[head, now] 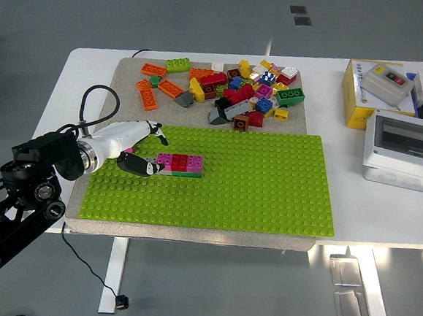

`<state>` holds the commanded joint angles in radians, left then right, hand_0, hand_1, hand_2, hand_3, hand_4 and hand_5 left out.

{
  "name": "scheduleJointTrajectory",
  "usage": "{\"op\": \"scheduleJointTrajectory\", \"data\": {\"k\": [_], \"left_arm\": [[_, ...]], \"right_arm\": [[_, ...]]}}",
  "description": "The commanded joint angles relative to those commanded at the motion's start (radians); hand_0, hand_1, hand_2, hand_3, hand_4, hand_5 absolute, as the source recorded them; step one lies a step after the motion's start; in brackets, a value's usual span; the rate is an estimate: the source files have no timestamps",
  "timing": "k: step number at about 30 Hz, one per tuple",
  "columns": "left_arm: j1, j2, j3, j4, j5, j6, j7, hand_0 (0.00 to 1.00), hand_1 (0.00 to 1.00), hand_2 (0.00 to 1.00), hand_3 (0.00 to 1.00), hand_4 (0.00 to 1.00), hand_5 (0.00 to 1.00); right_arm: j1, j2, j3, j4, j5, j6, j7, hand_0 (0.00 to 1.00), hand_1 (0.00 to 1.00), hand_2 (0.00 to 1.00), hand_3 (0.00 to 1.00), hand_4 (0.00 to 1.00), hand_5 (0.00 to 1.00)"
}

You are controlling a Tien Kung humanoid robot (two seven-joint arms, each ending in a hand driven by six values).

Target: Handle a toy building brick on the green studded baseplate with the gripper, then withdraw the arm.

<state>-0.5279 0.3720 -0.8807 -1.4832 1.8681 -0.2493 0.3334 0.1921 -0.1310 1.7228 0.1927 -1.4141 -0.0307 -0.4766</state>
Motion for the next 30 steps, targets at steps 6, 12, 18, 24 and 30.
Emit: {"op": "scheduleJointTrajectory", "data": {"k": [6,12,18,24,30], "left_arm": [[0.014,0.005,-0.058,0.089,0.049,0.115,-0.117,0.986,0.996,0.998,0.752,0.706,0.303],[0.001,0.025,-0.048,0.206,0.079,0.225,-0.235,0.986,0.985,0.998,0.784,0.683,0.273],[-0.037,0.045,0.003,0.295,0.098,0.268,-0.283,0.986,0.985,0.998,0.811,0.632,0.208],[-0.085,0.058,0.048,0.376,0.132,0.248,-0.263,0.987,0.993,0.998,0.844,0.64,0.194],[-0.104,0.053,0.064,0.441,0.152,0.248,-0.241,0.995,0.998,0.998,0.927,0.692,0.251]], "right_arm": [[0.0,0.001,-0.007,-0.003,0.008,-0.005,0.01,0.647,0.554,0.556,0.743,0.635,0.998],[0.0,0.005,-0.02,-0.007,0.025,-0.013,0.021,0.648,0.56,0.556,0.743,0.635,0.998],[0.002,0.011,-0.023,-0.009,0.029,-0.014,0.022,0.648,0.56,0.556,0.744,0.634,0.998],[0.007,0.016,-0.019,-0.009,0.019,-0.008,0.012,0.648,0.563,0.588,0.748,0.634,0.998],[0.009,0.016,-0.016,-0.009,0.01,-0.005,0.007,0.648,0.56,0.589,0.748,0.634,0.998]]}}
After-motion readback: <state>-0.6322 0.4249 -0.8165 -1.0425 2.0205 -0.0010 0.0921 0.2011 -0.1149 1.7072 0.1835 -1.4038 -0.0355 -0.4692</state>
